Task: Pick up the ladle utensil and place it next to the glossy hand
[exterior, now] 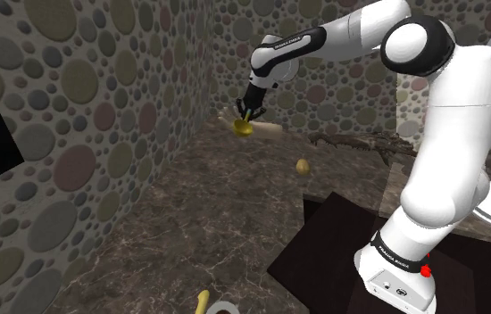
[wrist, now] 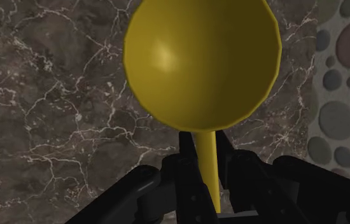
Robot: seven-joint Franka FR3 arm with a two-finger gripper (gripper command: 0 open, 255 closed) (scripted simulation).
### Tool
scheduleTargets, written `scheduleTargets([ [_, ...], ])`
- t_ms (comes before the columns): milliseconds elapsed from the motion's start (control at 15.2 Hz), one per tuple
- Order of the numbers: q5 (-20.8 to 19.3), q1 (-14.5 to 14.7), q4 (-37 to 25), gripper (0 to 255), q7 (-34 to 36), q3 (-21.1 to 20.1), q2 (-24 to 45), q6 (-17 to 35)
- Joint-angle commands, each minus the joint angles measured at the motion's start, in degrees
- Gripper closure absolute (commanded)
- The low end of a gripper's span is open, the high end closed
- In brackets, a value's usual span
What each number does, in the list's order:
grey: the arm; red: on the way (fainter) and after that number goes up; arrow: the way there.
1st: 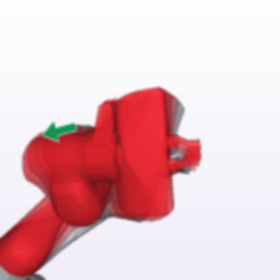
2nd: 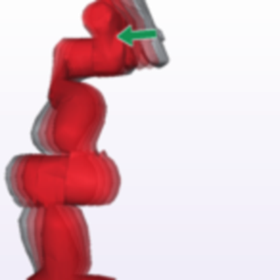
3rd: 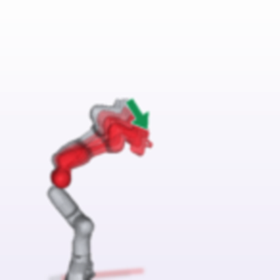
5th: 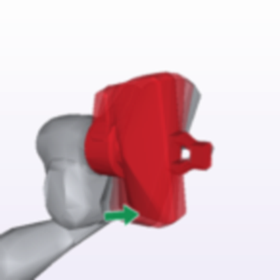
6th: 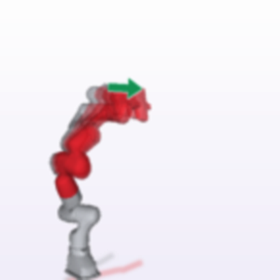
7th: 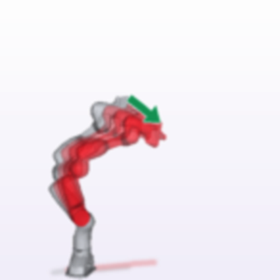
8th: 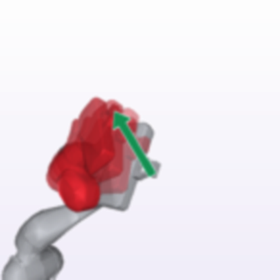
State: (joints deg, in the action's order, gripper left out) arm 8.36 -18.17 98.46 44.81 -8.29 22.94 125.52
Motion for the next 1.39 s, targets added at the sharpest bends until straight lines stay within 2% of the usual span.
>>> scheduleTargets([
  [0, 0.00, -0.56, -1.11, 255, -0.96, 0.26, 1.32, 0.03],
  [1320, 0.24, -0.25, 2.40, 255, -2.78, 0.31, 9.66, 11.75],
])
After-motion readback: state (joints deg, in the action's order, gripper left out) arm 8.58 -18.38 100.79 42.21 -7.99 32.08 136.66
